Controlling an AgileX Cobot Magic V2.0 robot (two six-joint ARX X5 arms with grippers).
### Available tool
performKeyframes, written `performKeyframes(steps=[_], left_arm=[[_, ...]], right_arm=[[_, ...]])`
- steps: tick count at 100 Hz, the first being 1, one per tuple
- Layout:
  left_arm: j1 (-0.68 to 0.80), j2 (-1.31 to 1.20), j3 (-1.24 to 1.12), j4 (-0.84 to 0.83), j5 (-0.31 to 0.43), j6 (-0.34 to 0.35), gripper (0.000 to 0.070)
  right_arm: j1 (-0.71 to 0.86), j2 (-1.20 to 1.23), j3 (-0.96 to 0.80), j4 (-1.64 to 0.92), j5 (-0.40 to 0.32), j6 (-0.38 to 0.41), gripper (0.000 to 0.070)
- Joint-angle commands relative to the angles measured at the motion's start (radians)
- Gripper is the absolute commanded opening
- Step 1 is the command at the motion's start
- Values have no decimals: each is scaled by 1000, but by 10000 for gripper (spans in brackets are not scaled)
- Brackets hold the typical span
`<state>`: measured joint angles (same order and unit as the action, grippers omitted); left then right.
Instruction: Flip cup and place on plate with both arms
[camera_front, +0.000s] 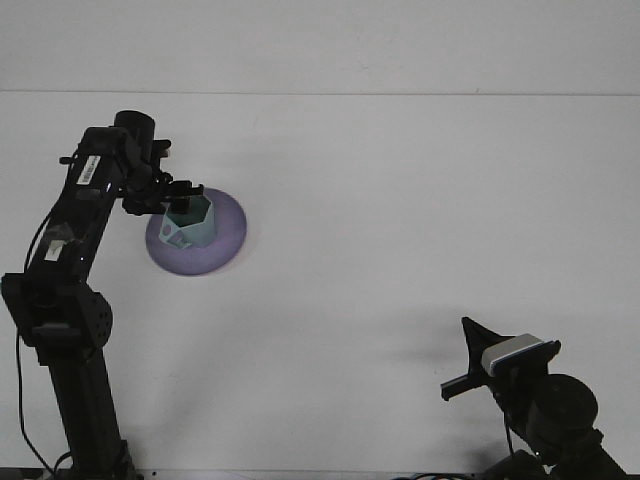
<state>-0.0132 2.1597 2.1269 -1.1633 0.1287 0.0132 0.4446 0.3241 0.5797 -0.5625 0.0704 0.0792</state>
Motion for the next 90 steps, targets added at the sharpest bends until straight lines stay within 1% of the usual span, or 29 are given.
performKeyframes(steps=[1,5,13,18,29,36,39,41,44,45,46,55,57,59,70,76,83,90], left_arm=[[7,21,39,-17,-2,3,434],[10,18,60,-29,-2,-1,477],[19,-5,119,-63,0,-11,508],[25,-35,151,-72,11,-25,508],[38,-143,186,-49,12,-30,503],[47,-233,187,-34,14,-51,493],[51,-272,187,-29,14,-51,468],[54,-297,187,-26,14,-52,432],[56,-339,187,-24,15,-52,356],[56,-344,187,-24,15,-52,344],[58,-364,187,-23,18,-51,301],[60,-484,187,-15,25,-45,0],[60,-510,187,-14,26,-40,0],[60,-537,187,-14,26,-35,15],[58,-671,180,-17,26,-18,12],[54,-748,153,-16,26,0,12],[43,-844,83,-2,26,21,13],[39,-952,-40,47,21,51,13]], right_arm=[[6,3,7,8,-3,10,0],[6,3,7,8,-3,10,0],[6,3,7,8,-3,10,0],[6,3,8,8,-3,10,0],[6,3,14,13,-3,6,0],[6,3,22,28,-2,-6,0],[5,3,25,39,-2,-10,0],[5,3,29,50,-2,-14,0],[5,3,35,61,2,-21,0],[5,3,35,63,3,-21,0],[5,4,39,68,8,-24,0],[5,5,61,98,32,-36,0],[5,5,66,102,37,-39,0],[5,5,74,107,39,-47,0],[5,5,103,113,46,-76,0],[5,5,108,113,56,-77,0],[5,5,108,107,64,-77,0],[5,5,107,105,63,-77,0]])
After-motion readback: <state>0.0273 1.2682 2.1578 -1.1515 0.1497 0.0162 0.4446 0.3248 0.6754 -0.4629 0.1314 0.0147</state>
